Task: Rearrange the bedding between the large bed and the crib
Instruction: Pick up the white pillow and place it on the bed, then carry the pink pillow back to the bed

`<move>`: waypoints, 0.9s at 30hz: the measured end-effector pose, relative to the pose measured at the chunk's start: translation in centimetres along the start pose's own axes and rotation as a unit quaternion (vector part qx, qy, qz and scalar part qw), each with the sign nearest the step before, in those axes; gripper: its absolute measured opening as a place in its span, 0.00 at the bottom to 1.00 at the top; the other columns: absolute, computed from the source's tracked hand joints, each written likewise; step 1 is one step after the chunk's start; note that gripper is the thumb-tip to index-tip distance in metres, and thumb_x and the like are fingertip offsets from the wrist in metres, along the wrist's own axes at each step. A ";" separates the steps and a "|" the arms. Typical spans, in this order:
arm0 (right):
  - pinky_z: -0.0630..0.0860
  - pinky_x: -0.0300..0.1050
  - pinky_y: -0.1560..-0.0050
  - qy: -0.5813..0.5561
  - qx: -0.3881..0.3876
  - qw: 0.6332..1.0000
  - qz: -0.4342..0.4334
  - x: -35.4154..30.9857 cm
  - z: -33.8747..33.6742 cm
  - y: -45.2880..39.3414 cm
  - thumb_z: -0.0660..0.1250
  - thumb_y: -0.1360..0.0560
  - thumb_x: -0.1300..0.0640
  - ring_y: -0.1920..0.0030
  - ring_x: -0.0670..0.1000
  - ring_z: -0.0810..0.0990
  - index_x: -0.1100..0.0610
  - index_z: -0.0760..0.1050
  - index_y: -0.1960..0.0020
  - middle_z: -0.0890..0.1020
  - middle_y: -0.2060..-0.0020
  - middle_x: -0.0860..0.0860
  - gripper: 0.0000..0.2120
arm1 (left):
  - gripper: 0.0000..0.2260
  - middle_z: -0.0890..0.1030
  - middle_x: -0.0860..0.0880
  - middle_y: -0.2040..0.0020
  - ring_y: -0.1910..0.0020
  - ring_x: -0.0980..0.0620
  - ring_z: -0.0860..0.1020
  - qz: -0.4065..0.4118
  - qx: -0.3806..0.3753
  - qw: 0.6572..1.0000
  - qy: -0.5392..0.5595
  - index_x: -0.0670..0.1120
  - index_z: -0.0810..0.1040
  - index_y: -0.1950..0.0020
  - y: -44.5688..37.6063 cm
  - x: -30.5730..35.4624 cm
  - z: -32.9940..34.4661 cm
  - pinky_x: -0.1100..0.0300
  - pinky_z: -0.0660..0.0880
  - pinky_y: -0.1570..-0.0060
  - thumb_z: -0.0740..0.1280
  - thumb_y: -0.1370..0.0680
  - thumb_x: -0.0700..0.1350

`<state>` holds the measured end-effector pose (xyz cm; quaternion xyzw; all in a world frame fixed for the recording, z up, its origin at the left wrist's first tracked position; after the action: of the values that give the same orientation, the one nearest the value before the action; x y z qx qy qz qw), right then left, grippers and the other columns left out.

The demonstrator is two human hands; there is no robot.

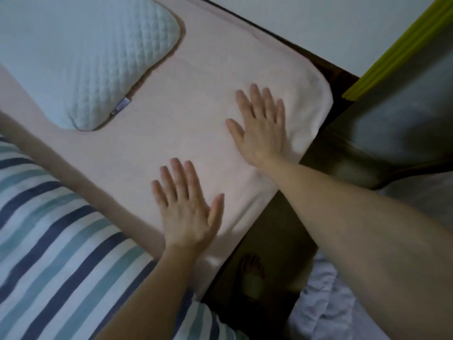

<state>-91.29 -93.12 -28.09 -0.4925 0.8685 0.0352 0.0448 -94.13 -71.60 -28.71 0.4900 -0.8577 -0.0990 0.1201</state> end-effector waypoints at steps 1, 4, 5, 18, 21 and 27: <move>0.43 0.60 0.25 -0.013 -0.009 0.999 0.036 1.9 0.3 0.9 0.42 0.22 0.35 0.23 0.56 0.42 0.46 0.42 0.22 0.45 0.22 0.52 0.31 | 0.39 0.31 0.41 0.24 0.25 0.42 0.32 0.062 -0.025 0.997 -0.026 0.42 0.32 0.24 0.8 1.4 0.9 0.43 0.36 0.26 0.41 0.22 0.68; 0.47 0.57 0.26 -0.078 -0.081 0.983 0.147 5.3 1.9 4.9 0.43 0.22 0.35 0.23 0.57 0.40 0.45 0.38 0.23 0.40 0.23 0.53 0.32 | 0.39 0.28 0.41 0.26 0.26 0.43 0.29 0.264 -0.116 0.949 -0.126 0.43 0.32 0.24 4.7 3.6 2.6 0.44 0.38 0.26 0.39 0.23 0.68; 0.51 0.56 0.27 -0.095 -0.113 0.972 0.181 5.9 2.5 6.0 0.44 0.21 0.36 0.23 0.57 0.43 0.47 0.39 0.23 0.41 0.23 0.54 0.32 | 0.36 0.29 0.43 0.25 0.26 0.45 0.29 0.320 -0.155 0.925 -0.136 0.45 0.32 0.24 5.6 3.9 2.5 0.46 0.37 0.25 0.39 0.22 0.66; 0.71 0.45 0.53 -0.023 -0.283 0.959 -0.017 -11.0 -22.4 10.6 0.56 0.21 0.54 0.48 0.58 0.76 0.61 0.74 0.45 0.78 0.45 0.58 0.14 | 0.20 0.72 0.49 0.32 0.35 0.48 0.72 0.051 -0.250 0.967 -0.018 0.51 0.66 0.27 13.2 -12.3 -25.3 0.53 0.70 0.37 0.55 0.18 0.54; 0.71 0.46 0.51 -0.026 -0.276 0.957 -0.090 -18.5 -27.4 11.3 0.57 0.21 0.54 0.45 0.60 0.76 0.63 0.75 0.44 0.78 0.43 0.59 0.15 | 0.20 0.72 0.48 0.31 0.36 0.47 0.72 -0.018 -0.228 0.973 0.019 0.50 0.67 0.28 16.9 -18.7 -31.1 0.52 0.69 0.36 0.56 0.18 0.54; 0.66 0.41 0.55 -0.009 -0.307 0.907 -0.289 -37.8 -32.5 15.1 0.56 0.21 0.54 0.48 0.57 0.76 0.63 0.74 0.42 0.78 0.43 0.58 0.16 | 0.19 0.72 0.48 0.32 0.35 0.46 0.71 -0.168 -0.169 0.969 0.070 0.51 0.67 0.29 26.3 -30.2 -37.1 0.52 0.69 0.36 0.57 0.19 0.55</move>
<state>-86.36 -56.58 8.67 -0.7107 0.6340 0.2902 -0.0930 -89.53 -34.23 10.82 0.6053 -0.7235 -0.2265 0.2425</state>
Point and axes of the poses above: each hand's wrist, its own y-axis away from the middle knuckle, its own z-axis out of the palm, x = y × z, the point moved 9 cm from there along -y, towards the middle knuckle
